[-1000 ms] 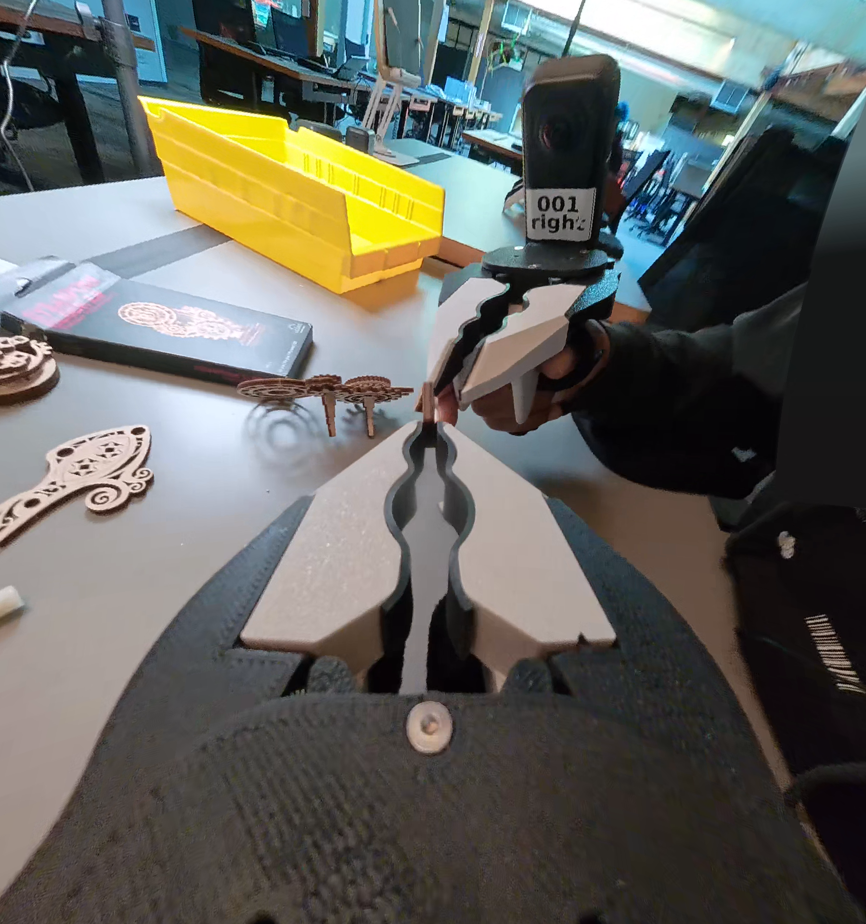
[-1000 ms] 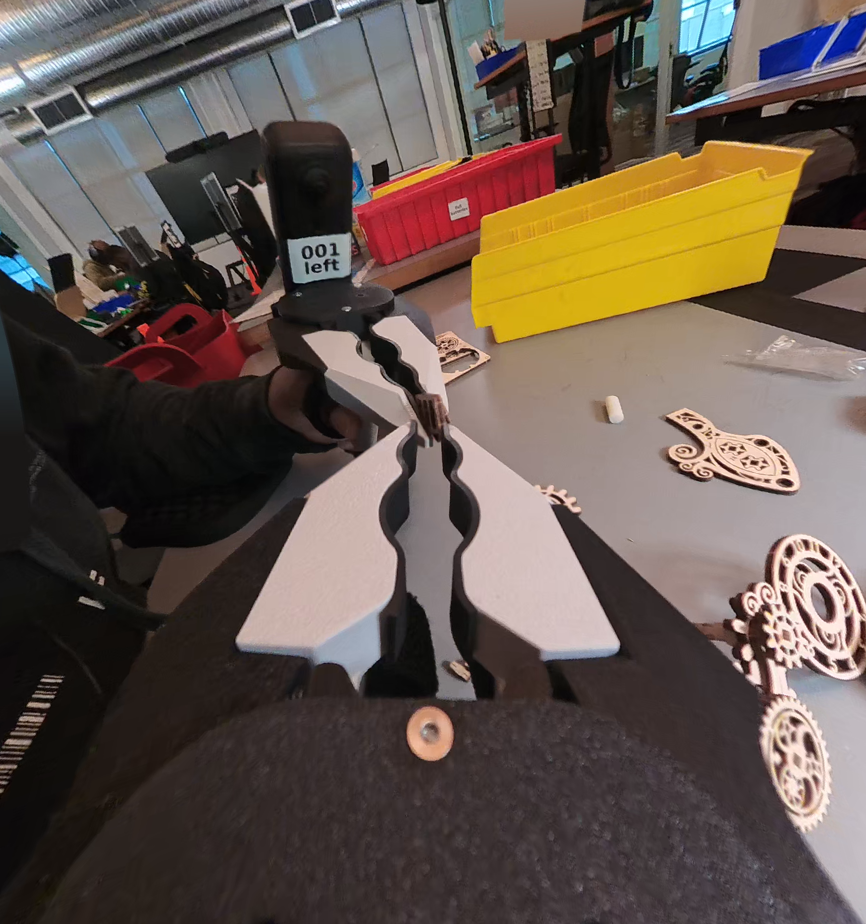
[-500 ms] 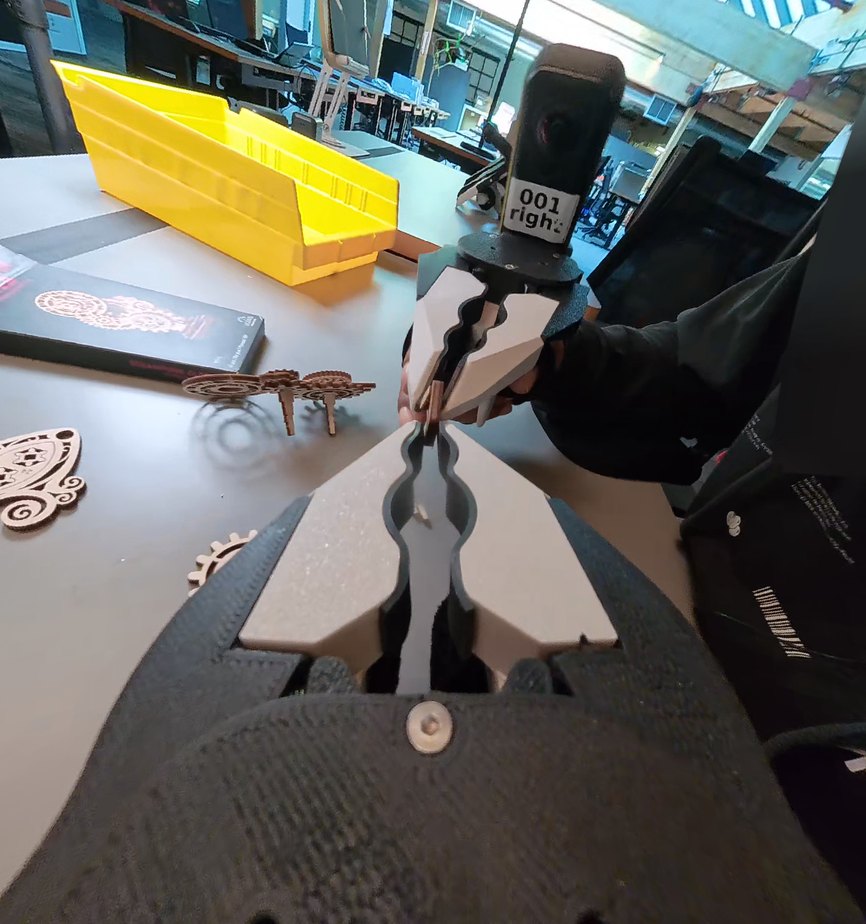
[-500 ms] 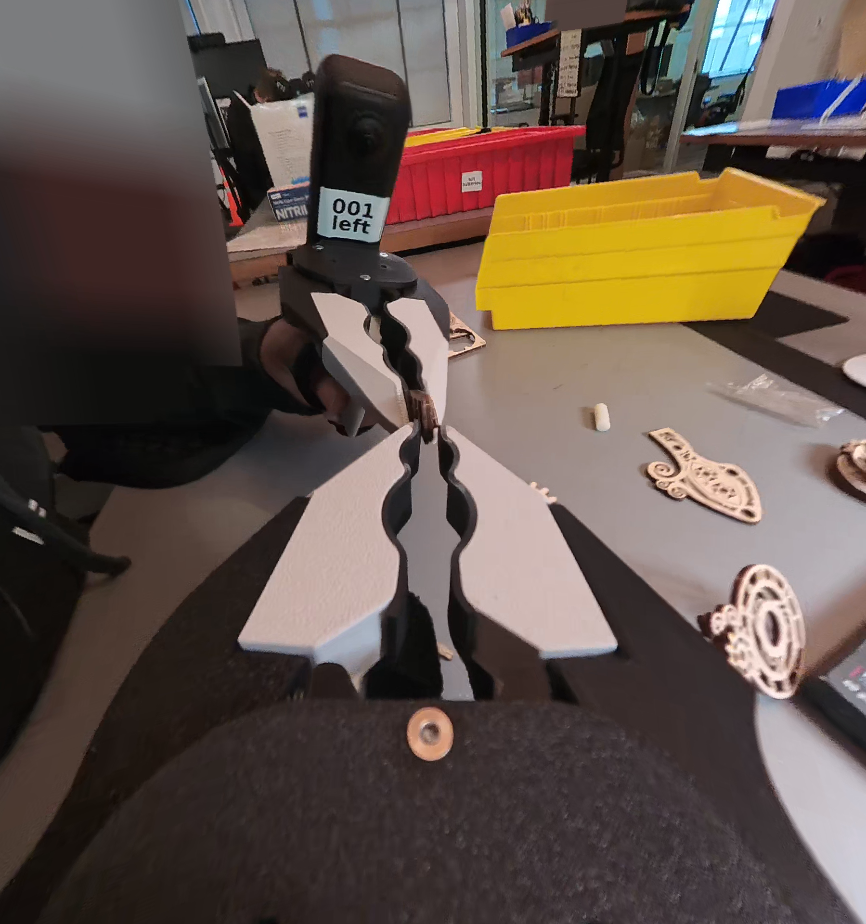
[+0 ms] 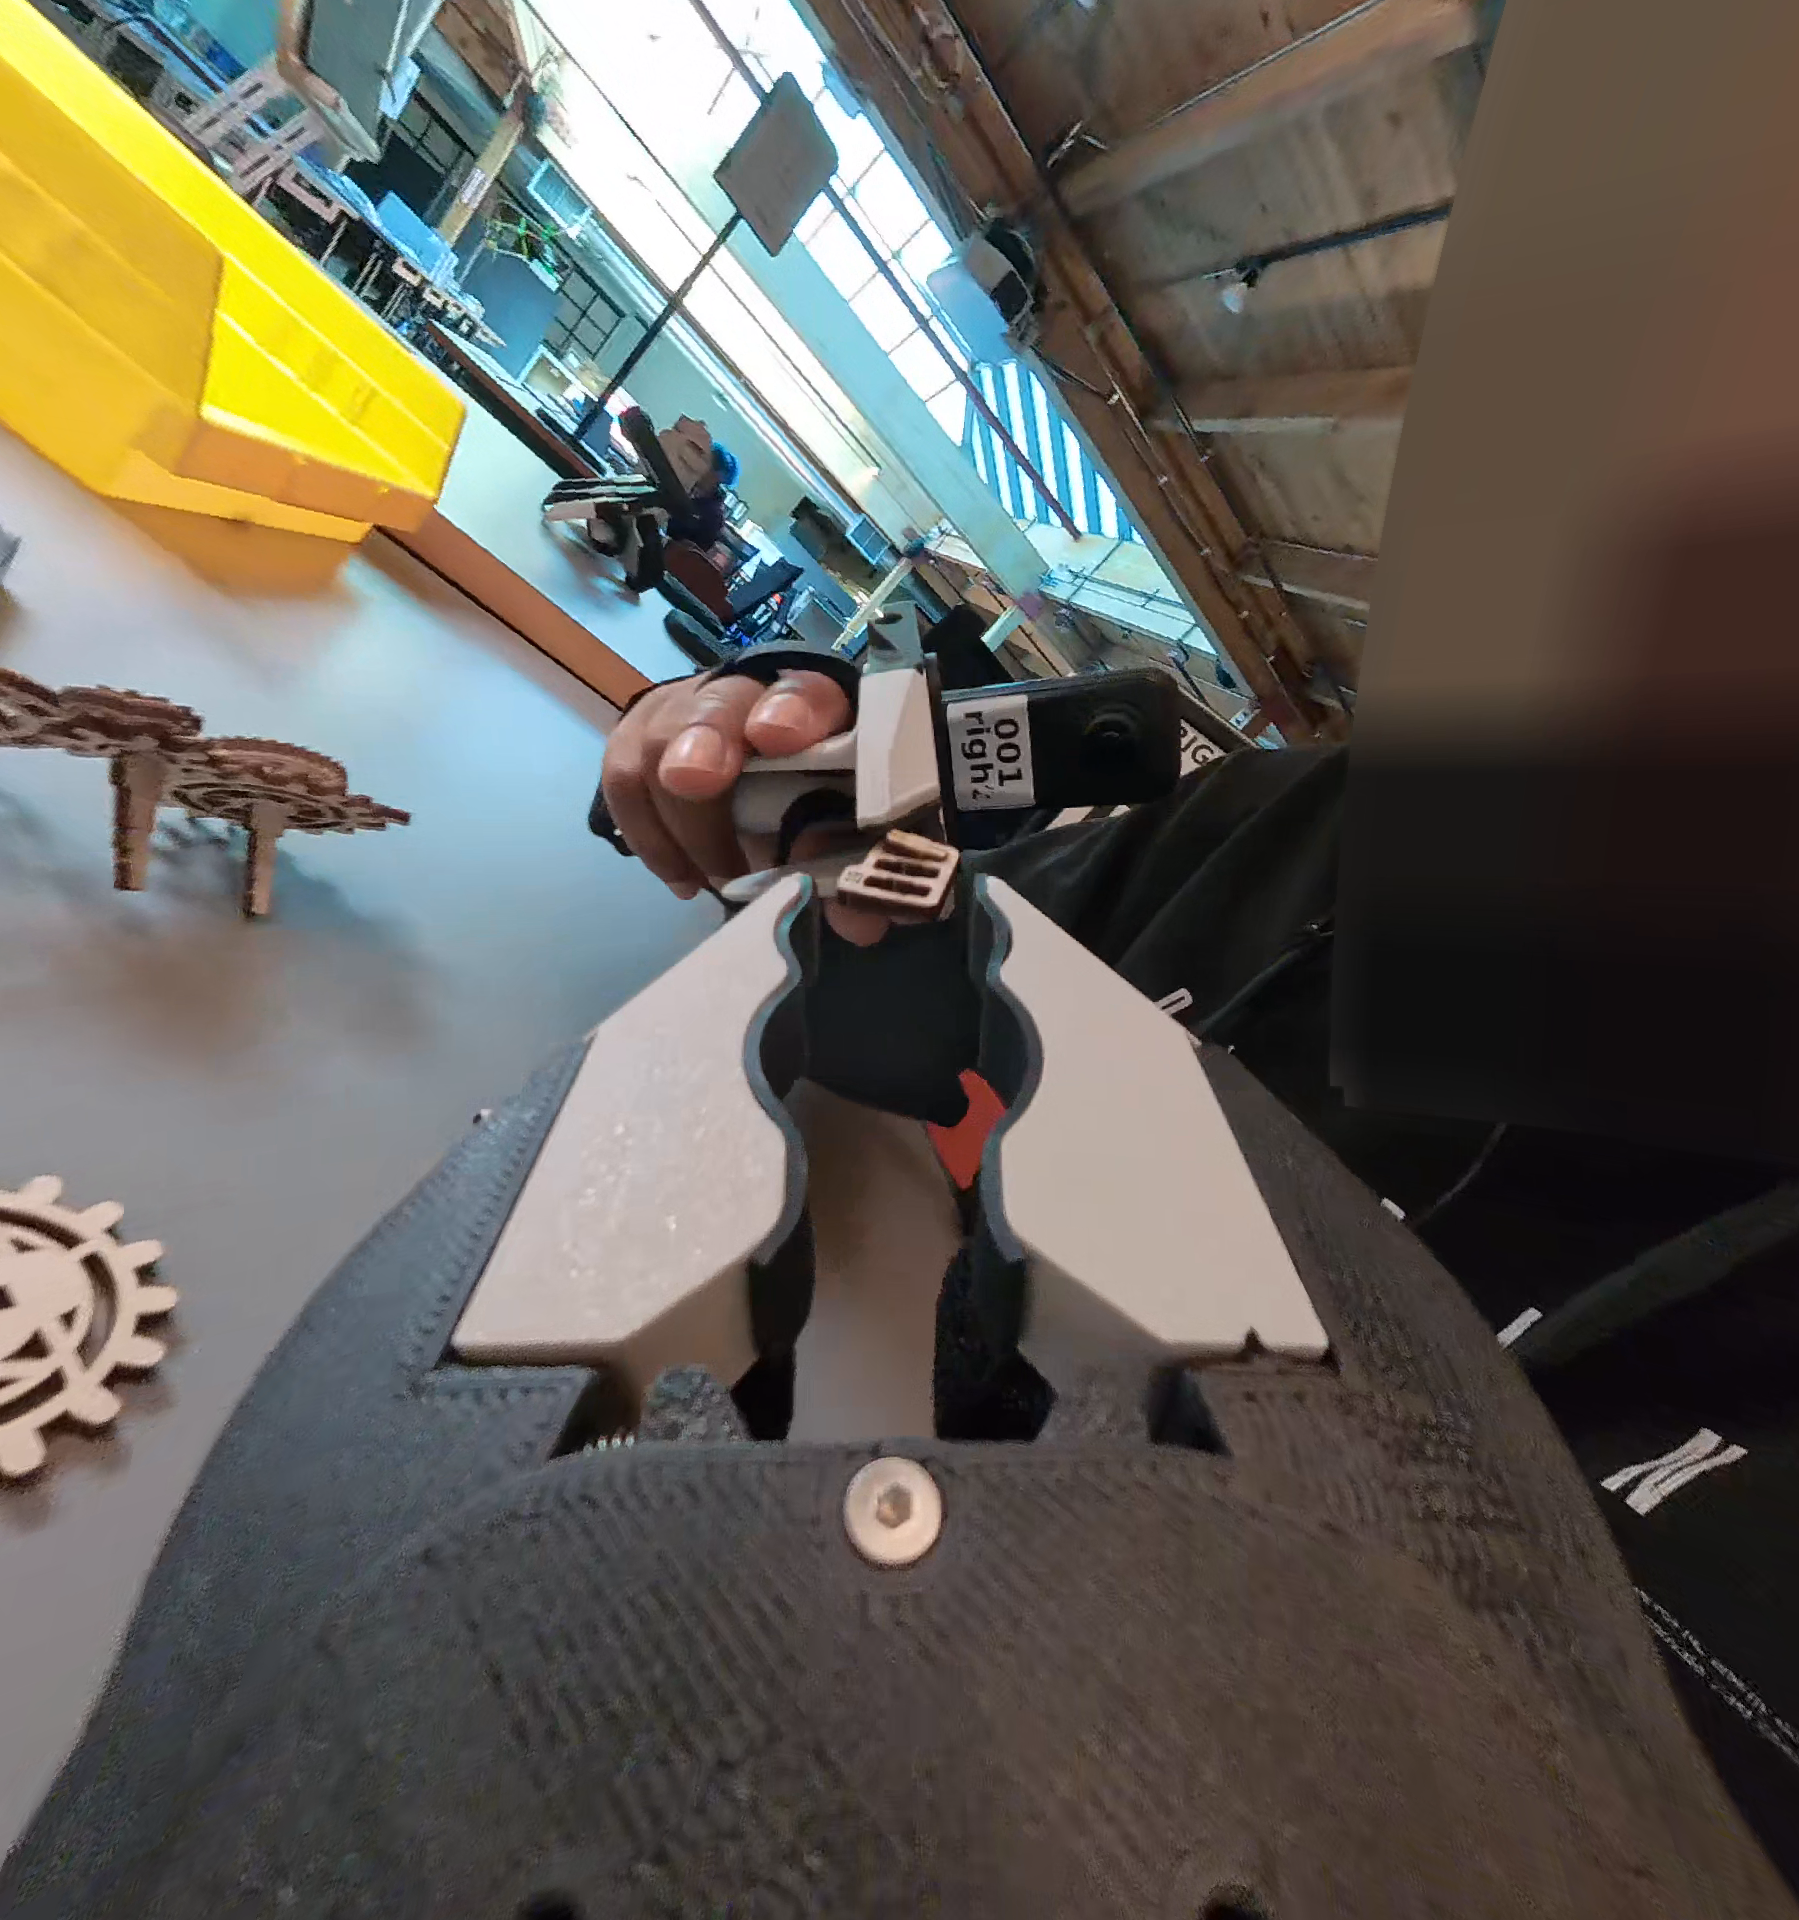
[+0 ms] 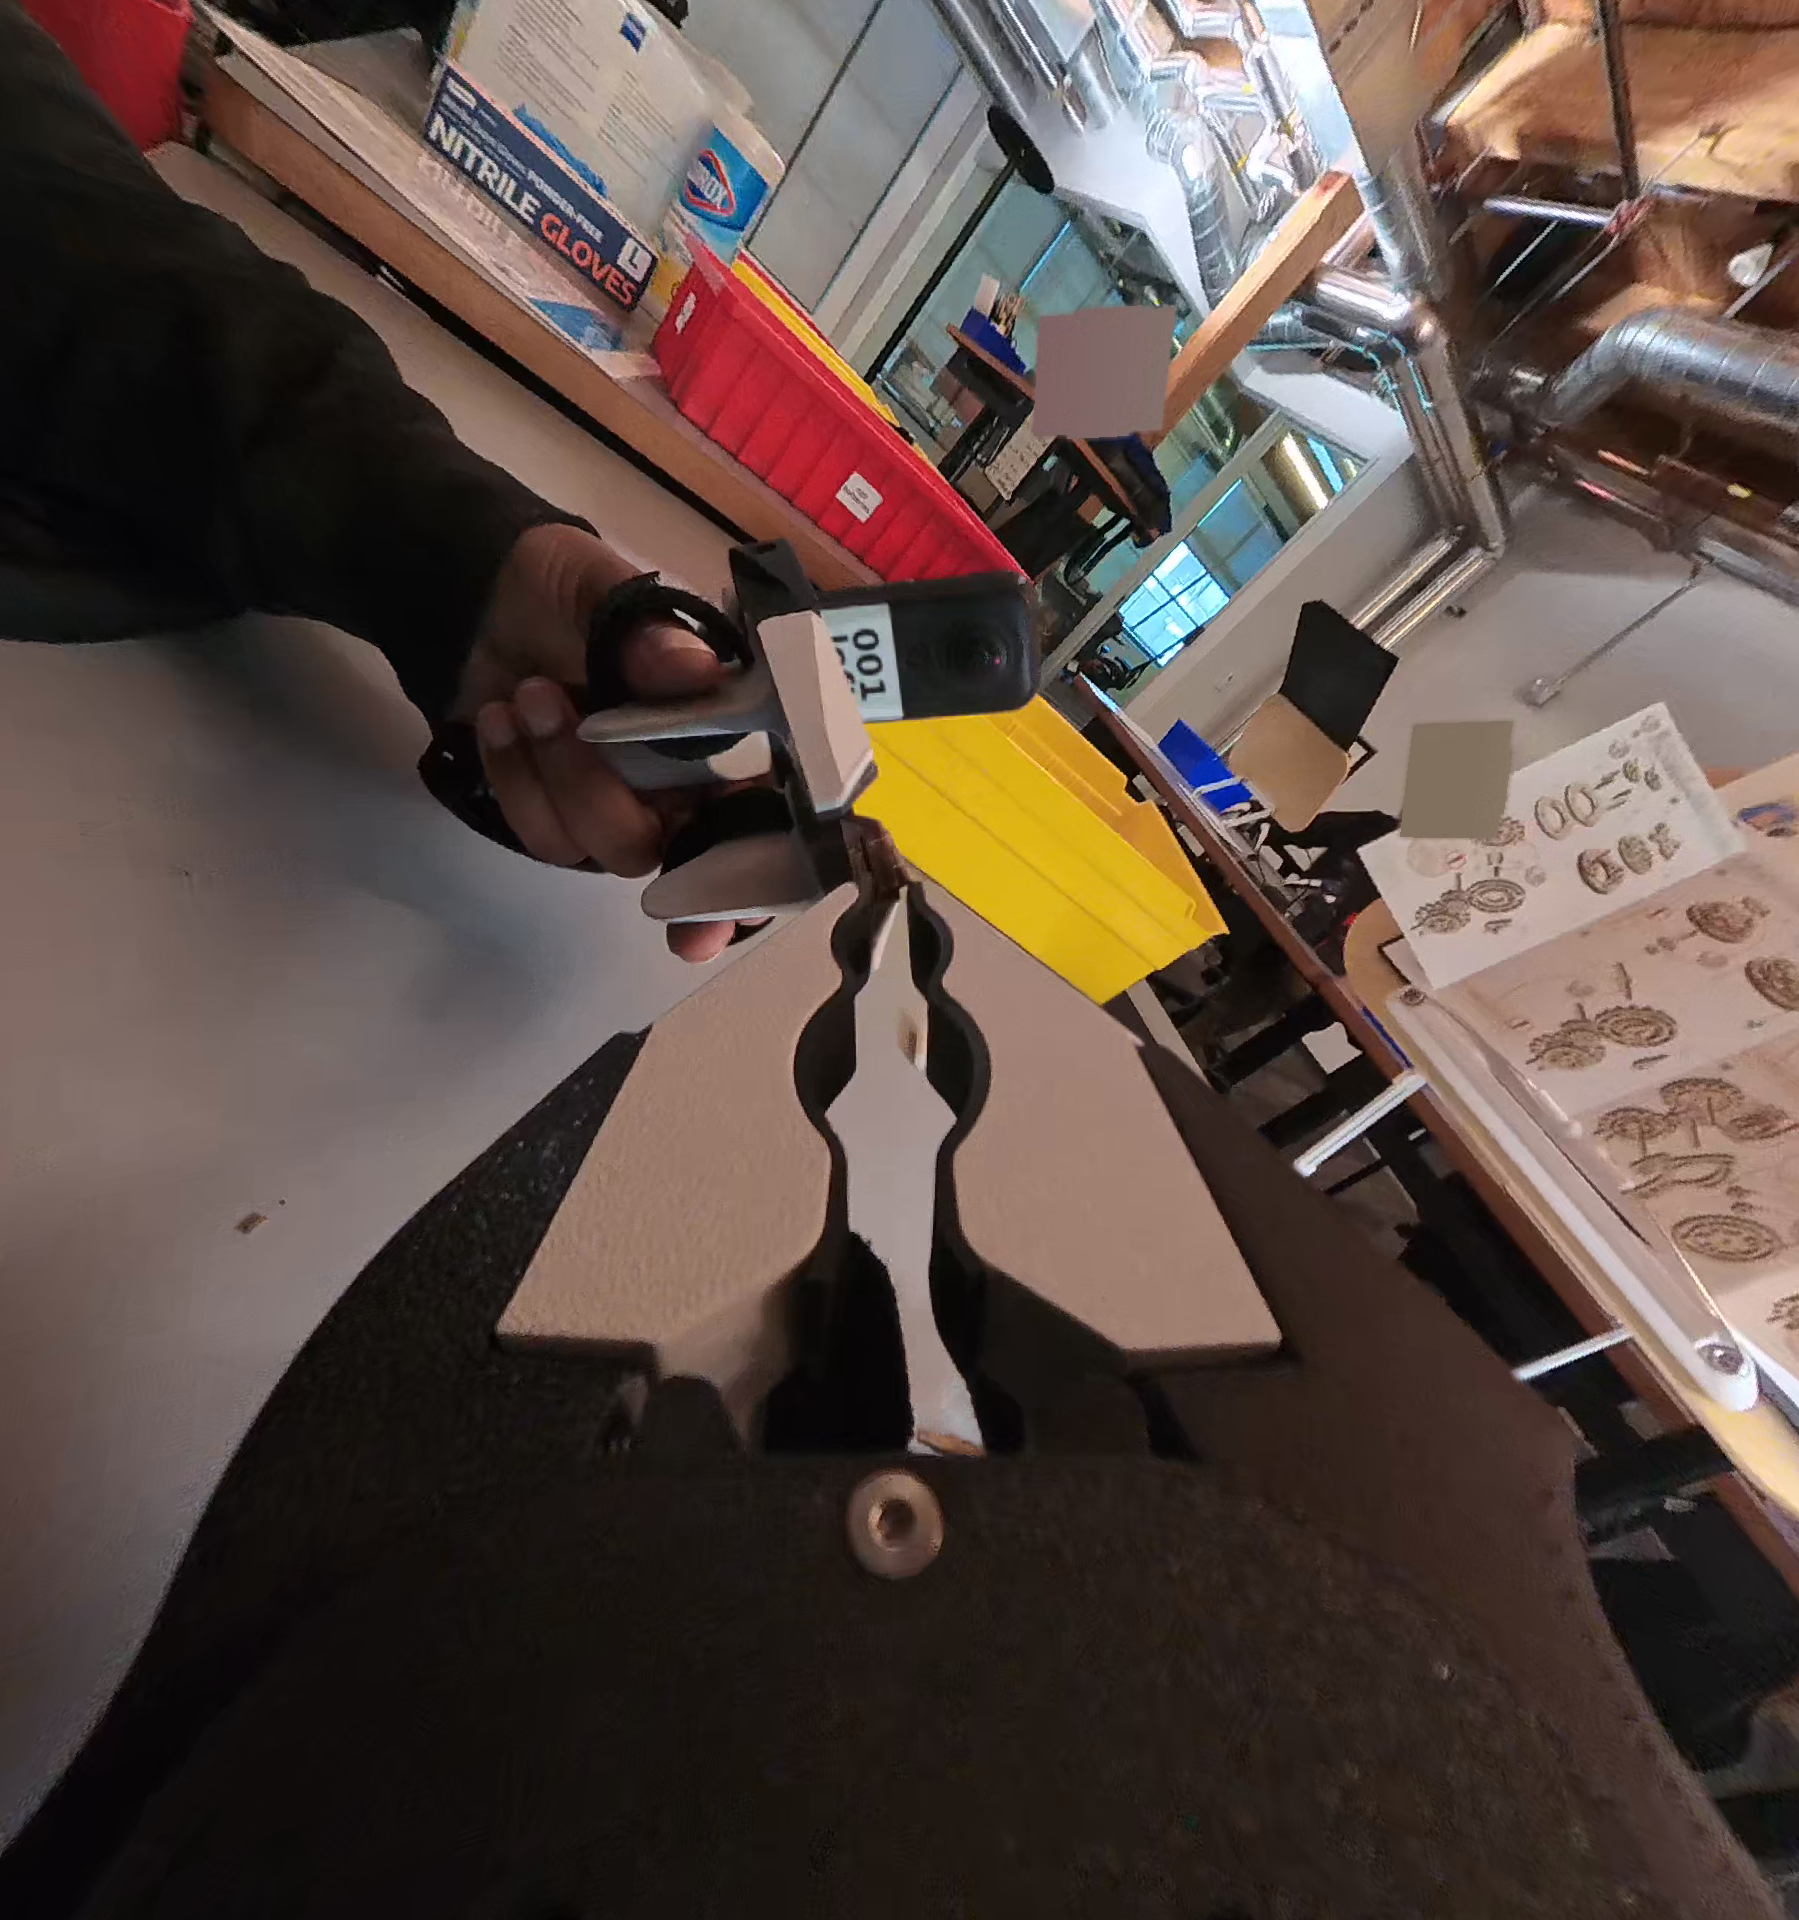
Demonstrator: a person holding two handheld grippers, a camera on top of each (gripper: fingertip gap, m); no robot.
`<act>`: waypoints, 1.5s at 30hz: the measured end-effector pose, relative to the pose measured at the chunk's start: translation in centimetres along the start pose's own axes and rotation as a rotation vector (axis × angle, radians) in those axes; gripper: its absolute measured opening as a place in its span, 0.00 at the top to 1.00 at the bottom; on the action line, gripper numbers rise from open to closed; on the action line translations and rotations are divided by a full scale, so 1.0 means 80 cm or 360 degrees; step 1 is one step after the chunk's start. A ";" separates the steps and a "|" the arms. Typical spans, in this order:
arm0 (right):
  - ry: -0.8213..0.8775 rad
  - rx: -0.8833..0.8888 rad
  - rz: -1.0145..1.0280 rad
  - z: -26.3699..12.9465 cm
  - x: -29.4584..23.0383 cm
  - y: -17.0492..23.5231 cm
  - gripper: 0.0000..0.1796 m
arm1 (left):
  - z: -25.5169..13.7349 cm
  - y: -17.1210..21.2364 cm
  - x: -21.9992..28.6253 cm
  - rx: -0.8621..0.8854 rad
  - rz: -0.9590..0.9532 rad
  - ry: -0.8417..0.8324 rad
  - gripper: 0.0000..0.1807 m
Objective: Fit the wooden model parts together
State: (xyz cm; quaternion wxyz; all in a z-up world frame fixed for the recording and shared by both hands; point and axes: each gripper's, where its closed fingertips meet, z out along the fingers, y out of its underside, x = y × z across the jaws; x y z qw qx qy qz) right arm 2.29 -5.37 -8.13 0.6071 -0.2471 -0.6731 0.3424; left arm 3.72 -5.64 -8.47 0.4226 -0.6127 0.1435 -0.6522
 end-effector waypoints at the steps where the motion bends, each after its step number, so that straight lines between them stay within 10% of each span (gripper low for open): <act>1: -0.0007 0.0002 -0.0011 0.000 -0.001 -0.001 0.98 | 0.001 0.000 0.002 0.0004 0.0017 0.0006 0.89; 16: -0.0459 -0.0047 0.0765 -0.007 -0.023 0.024 0.89 | -0.010 0.029 -0.041 -0.0634 0.1136 -0.0801 0.90; 45: -0.0272 -0.0316 0.0804 -0.003 -0.004 0.073 0.99 | -0.100 -0.007 -0.113 -0.0574 0.0865 -0.1423 0.90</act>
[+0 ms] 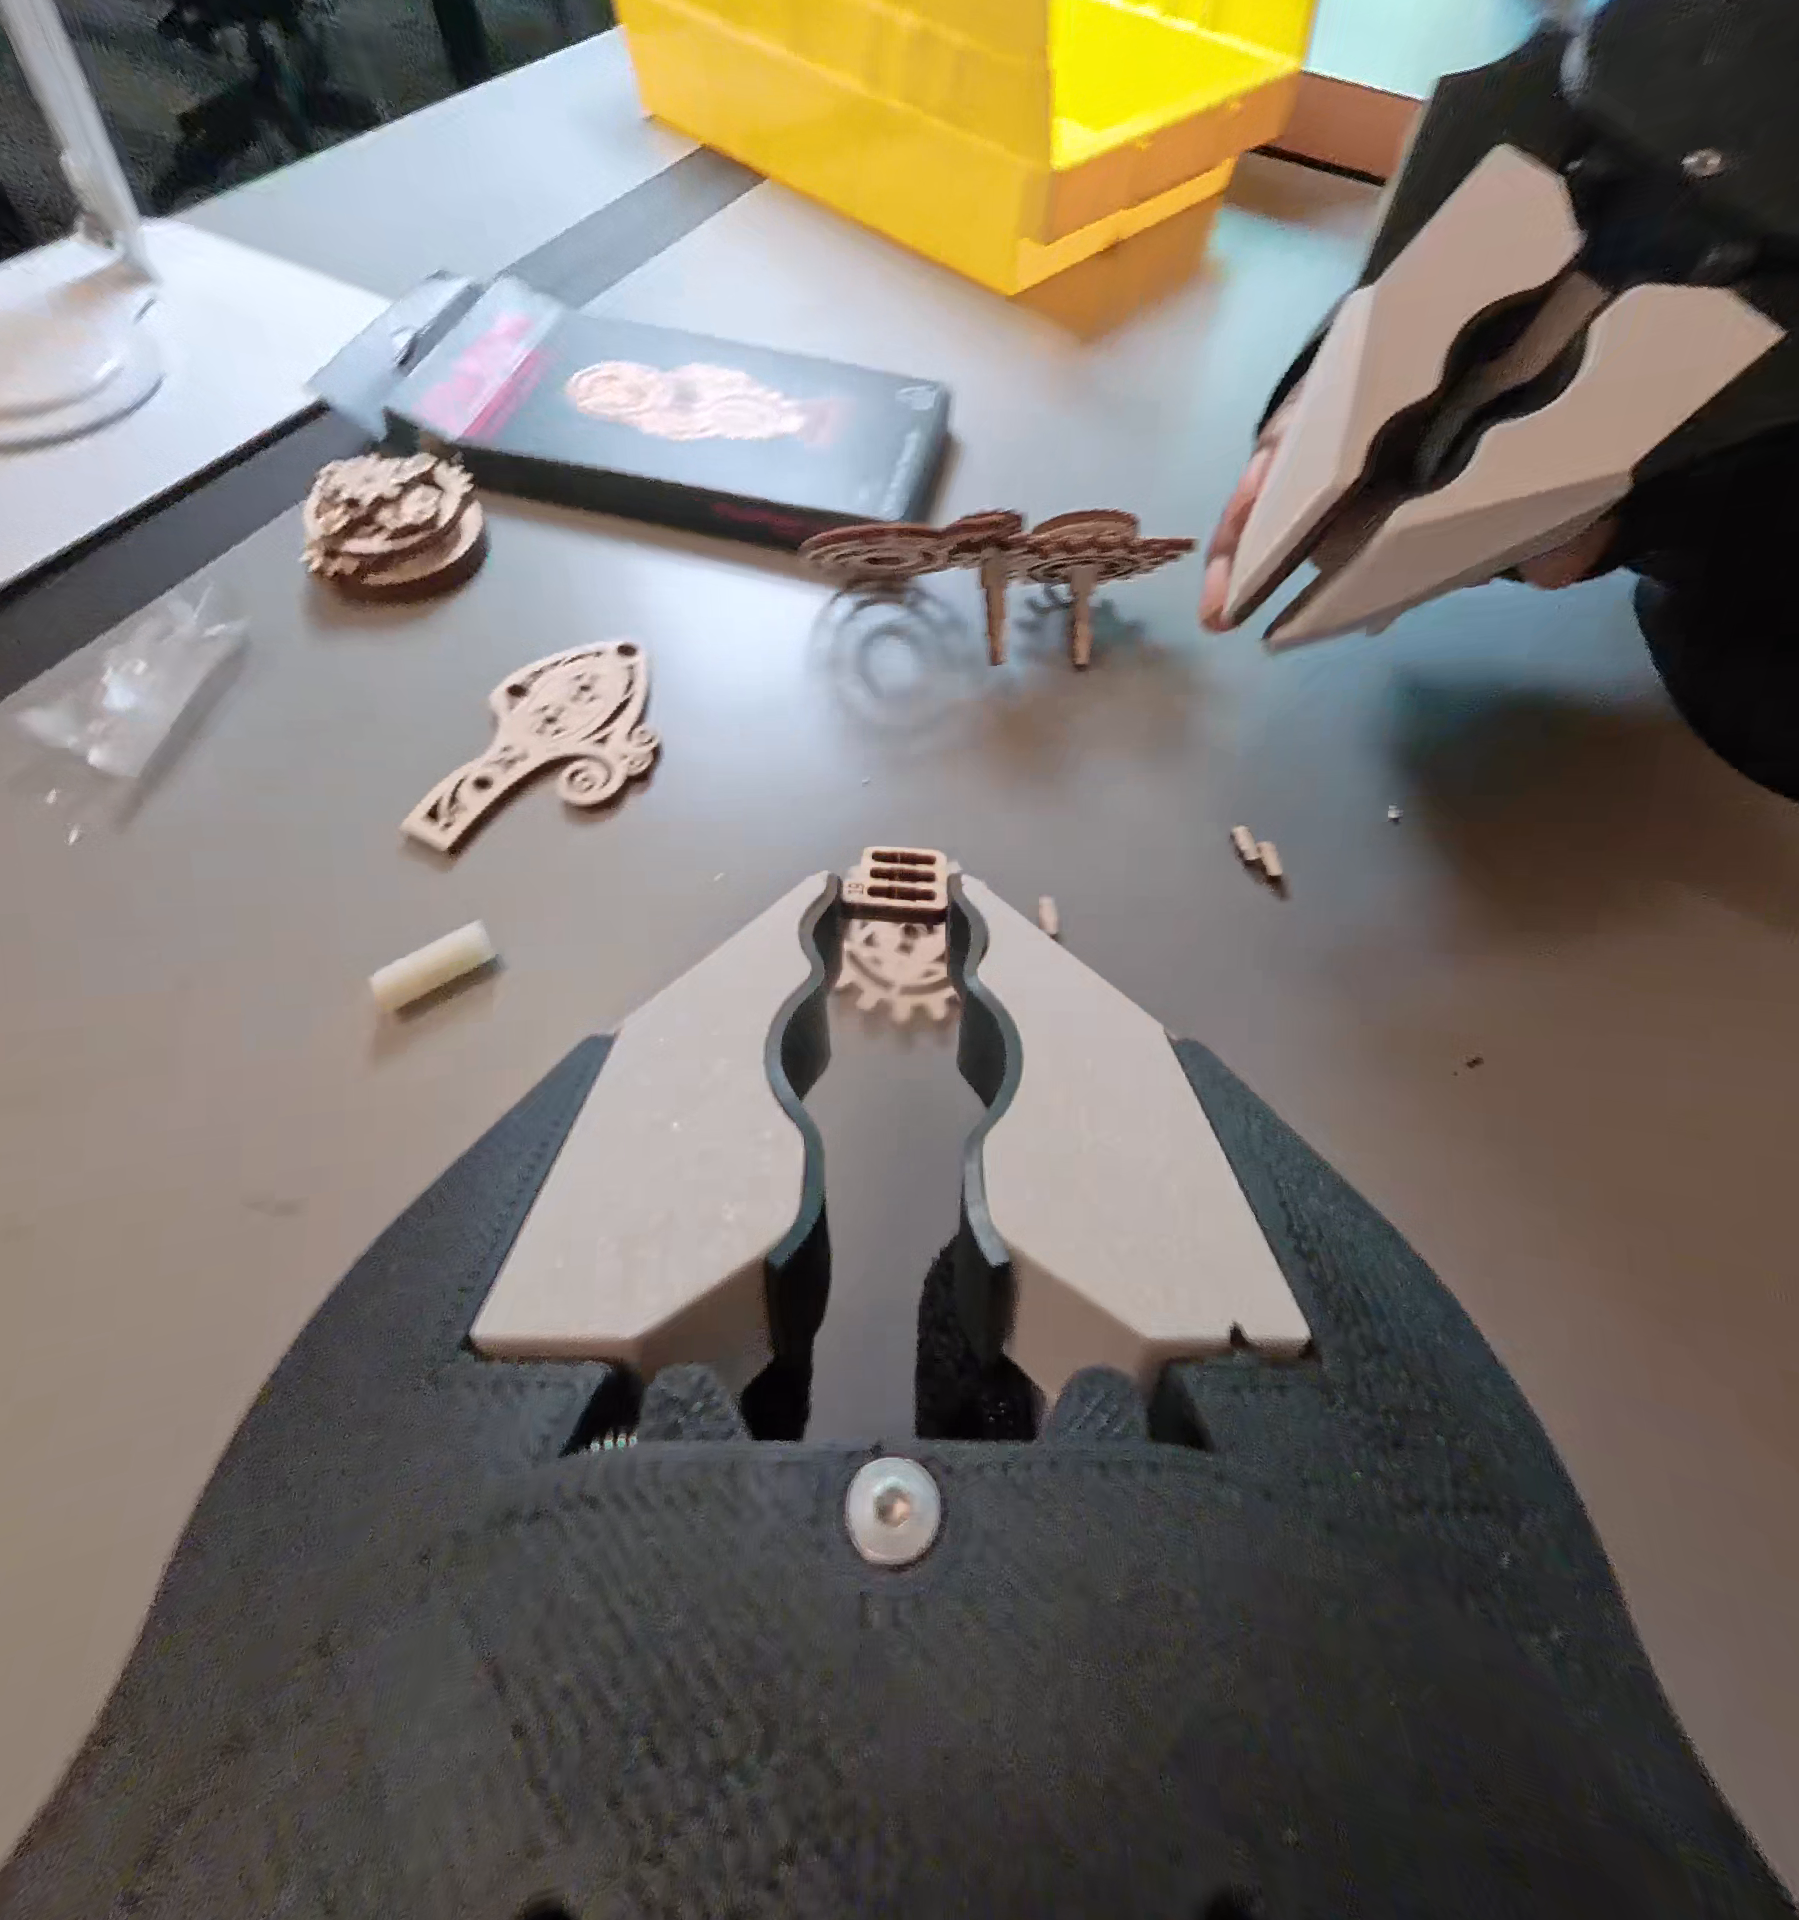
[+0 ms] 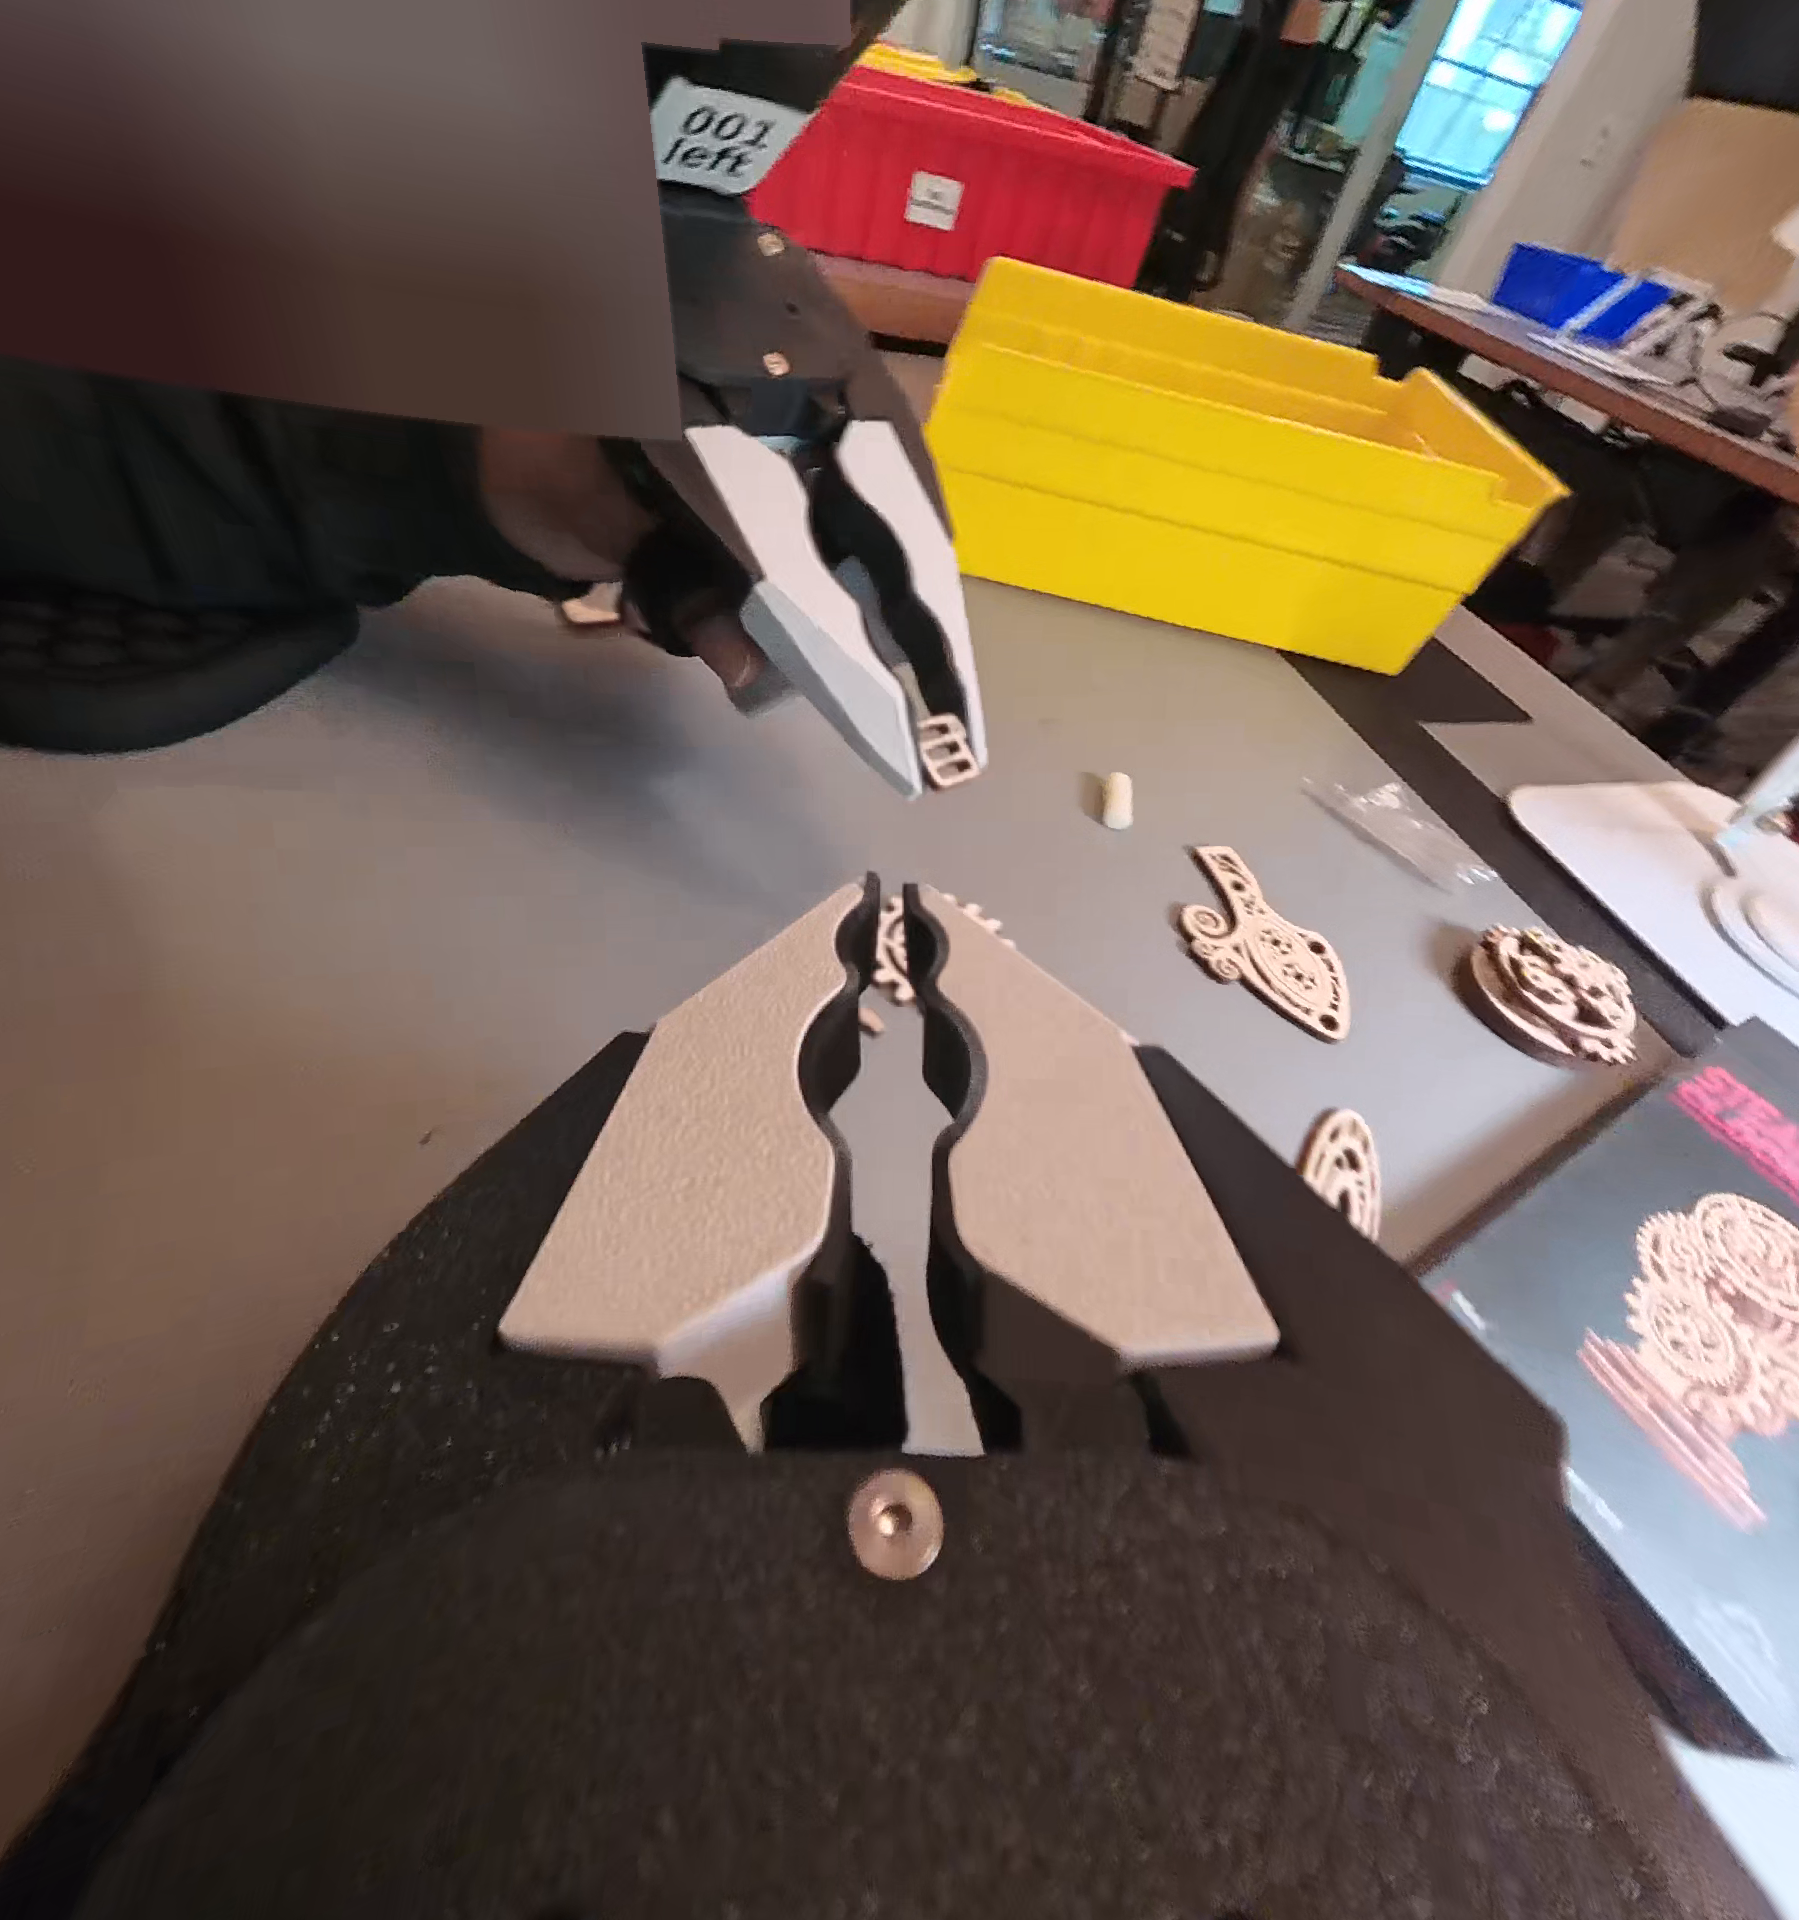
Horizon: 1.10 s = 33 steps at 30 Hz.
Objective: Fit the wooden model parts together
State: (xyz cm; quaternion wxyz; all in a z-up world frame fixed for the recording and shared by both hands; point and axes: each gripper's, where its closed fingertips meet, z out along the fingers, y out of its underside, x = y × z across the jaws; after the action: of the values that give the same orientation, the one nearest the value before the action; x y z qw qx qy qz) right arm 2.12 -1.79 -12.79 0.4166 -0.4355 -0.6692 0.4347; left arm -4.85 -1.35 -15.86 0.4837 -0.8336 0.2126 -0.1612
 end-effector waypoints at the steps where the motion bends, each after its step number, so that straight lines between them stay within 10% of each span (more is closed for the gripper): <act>1: 0.0035 0.0012 0.0042 -0.002 0.008 0.000 0.99 | -0.002 0.005 -0.009 -0.0021 -0.0049 -0.0006 0.90; 18: 0.0223 0.0032 0.0179 -0.009 0.040 0.002 0.98 | -0.004 0.055 -0.049 -0.0322 0.0111 -0.0159 0.90; 27: -0.0032 0.0140 0.0816 0.013 0.015 -0.017 0.81 | -0.004 -0.028 0.031 0.0206 0.0740 -0.0073 0.90; 33: -0.0494 0.0346 0.1341 0.018 -0.016 -0.048 0.89 | -0.016 -0.068 0.084 0.0497 0.0993 -0.0050 0.90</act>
State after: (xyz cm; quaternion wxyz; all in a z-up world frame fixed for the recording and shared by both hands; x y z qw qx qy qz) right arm 0.25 -4.26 -9.79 0.1417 -0.5531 -0.4387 0.6939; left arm 1.39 -3.34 -10.10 0.6346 -0.6467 0.4225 -0.0233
